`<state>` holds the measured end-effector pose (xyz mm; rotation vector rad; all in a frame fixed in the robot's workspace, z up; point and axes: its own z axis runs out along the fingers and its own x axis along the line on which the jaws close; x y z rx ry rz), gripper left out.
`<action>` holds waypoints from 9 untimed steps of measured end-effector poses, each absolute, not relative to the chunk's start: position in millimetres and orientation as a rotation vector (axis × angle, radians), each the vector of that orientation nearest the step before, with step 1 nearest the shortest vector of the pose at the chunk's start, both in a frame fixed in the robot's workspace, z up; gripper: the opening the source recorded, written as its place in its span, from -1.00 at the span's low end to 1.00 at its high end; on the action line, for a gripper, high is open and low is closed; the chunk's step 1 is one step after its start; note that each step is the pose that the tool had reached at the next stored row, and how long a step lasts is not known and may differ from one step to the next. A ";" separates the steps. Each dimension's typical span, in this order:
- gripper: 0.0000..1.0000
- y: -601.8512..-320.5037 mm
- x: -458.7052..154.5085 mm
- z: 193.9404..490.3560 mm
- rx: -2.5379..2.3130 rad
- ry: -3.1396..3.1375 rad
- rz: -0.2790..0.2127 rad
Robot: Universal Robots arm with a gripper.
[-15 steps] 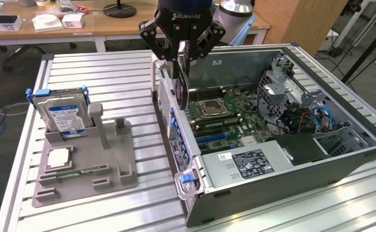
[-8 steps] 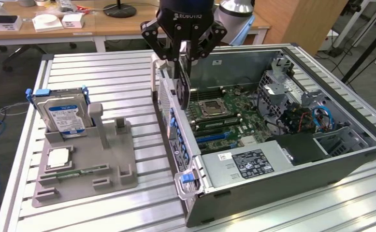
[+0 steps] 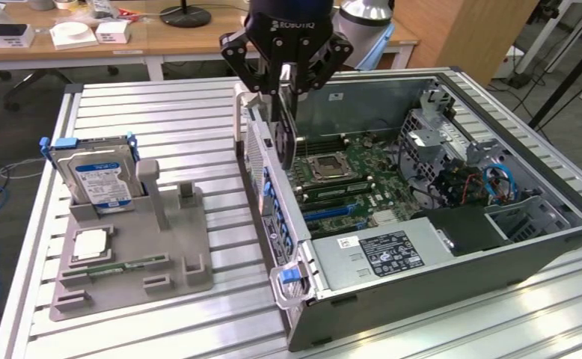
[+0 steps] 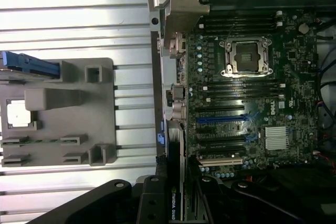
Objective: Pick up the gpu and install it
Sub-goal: 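Pick up the gpu and move the gpu toward the slot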
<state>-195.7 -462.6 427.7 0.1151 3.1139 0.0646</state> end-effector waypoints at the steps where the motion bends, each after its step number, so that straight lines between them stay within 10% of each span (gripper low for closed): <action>1: -0.48 -462.6 -195.5 427.8 0.115 3.114 0.065; 9: -0.48 -462.6 -193.4 427.7 0.115 3.114 0.065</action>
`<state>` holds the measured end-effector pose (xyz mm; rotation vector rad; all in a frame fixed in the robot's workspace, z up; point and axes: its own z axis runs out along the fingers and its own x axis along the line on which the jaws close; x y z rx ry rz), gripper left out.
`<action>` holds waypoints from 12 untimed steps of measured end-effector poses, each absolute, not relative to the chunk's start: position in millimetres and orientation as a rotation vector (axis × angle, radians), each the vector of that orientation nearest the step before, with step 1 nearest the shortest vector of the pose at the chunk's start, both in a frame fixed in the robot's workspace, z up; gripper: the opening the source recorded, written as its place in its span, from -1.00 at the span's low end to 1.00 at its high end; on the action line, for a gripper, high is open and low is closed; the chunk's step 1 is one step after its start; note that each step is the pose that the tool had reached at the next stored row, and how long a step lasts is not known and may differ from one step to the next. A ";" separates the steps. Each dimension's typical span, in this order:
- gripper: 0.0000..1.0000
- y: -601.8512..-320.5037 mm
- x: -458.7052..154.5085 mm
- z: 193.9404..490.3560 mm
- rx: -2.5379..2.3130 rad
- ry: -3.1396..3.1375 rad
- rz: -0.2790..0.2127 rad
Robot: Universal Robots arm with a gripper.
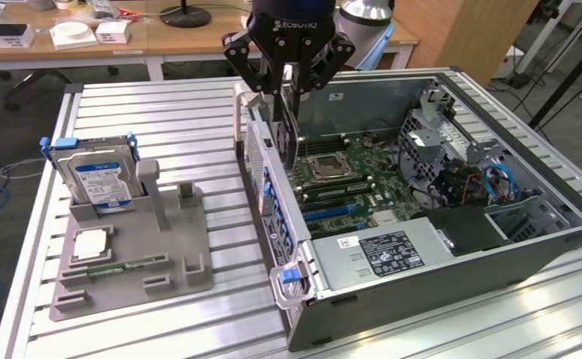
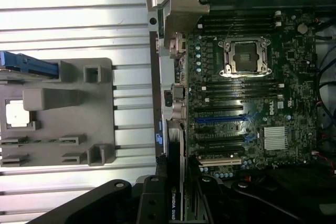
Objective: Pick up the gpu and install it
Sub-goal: 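Pick up the gpu and move the gpu toward the slot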
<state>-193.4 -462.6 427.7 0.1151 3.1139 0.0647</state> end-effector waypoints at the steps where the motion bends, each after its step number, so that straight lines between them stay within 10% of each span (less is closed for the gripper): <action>1: -0.48 -462.6 -193.1 427.7 0.115 3.114 0.065; 12: -0.48 -462.6 -189.7 427.7 0.115 3.114 0.065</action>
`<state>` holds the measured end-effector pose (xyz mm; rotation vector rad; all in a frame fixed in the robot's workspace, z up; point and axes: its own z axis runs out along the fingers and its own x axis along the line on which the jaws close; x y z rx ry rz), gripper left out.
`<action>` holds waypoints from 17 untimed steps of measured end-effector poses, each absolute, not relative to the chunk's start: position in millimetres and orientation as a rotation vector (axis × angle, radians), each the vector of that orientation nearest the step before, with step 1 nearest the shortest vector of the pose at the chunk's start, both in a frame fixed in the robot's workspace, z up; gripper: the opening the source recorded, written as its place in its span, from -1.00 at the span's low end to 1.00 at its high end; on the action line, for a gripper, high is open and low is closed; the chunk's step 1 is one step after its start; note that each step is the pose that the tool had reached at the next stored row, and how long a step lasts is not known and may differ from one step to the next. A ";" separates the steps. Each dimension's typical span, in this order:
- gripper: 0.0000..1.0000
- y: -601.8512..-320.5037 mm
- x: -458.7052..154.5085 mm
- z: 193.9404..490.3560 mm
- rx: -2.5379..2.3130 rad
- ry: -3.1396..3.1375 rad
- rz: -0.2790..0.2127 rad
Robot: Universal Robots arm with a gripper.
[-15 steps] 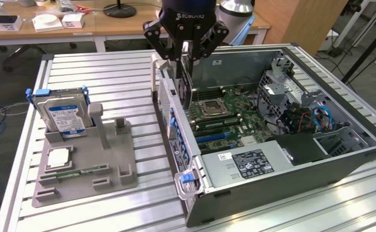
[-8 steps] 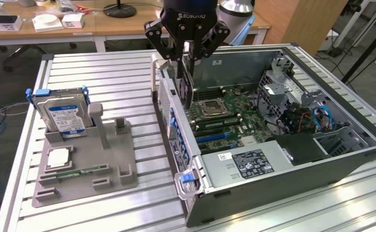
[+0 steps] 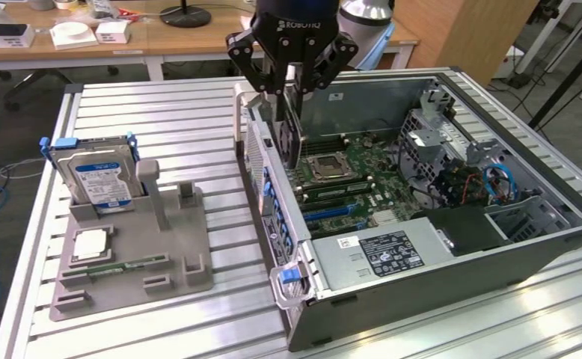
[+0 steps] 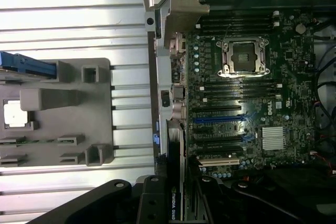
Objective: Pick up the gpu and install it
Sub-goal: 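Pick up the gpu and move the gpu toward the slot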
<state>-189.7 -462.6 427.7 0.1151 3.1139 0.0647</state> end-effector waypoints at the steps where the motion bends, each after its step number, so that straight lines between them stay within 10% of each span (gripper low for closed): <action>1: -0.48 -462.6 -189.4 427.7 0.115 3.114 0.065; 17: -0.48 -462.6 -184.0 427.8 0.115 3.114 0.065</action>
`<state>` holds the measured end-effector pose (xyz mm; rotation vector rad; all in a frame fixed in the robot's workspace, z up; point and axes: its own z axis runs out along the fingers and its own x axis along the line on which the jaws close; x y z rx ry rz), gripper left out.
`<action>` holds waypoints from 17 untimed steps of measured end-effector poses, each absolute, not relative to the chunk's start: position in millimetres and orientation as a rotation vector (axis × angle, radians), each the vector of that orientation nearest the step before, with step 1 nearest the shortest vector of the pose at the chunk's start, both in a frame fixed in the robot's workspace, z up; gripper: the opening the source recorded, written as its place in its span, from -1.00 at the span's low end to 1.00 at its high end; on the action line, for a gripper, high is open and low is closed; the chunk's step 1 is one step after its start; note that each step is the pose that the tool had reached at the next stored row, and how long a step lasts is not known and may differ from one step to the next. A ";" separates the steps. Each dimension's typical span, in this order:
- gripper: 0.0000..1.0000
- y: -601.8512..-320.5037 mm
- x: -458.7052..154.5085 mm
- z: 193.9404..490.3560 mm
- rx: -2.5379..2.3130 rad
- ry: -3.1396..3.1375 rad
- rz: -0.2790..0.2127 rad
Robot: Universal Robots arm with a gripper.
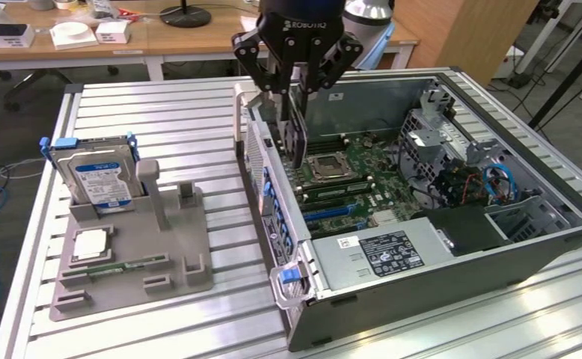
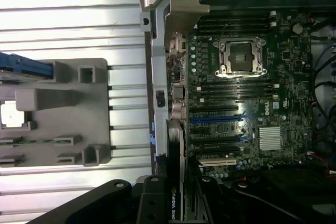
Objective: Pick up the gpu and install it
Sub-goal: 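Pick up the gpu and move the gpu toward the slot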
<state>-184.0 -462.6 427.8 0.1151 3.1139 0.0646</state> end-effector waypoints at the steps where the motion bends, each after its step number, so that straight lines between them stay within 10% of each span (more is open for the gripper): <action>1: -0.48 -462.6 -183.7 427.8 0.115 3.114 0.065; 17: -0.48 -462.6 -178.5 427.7 0.115 3.114 0.065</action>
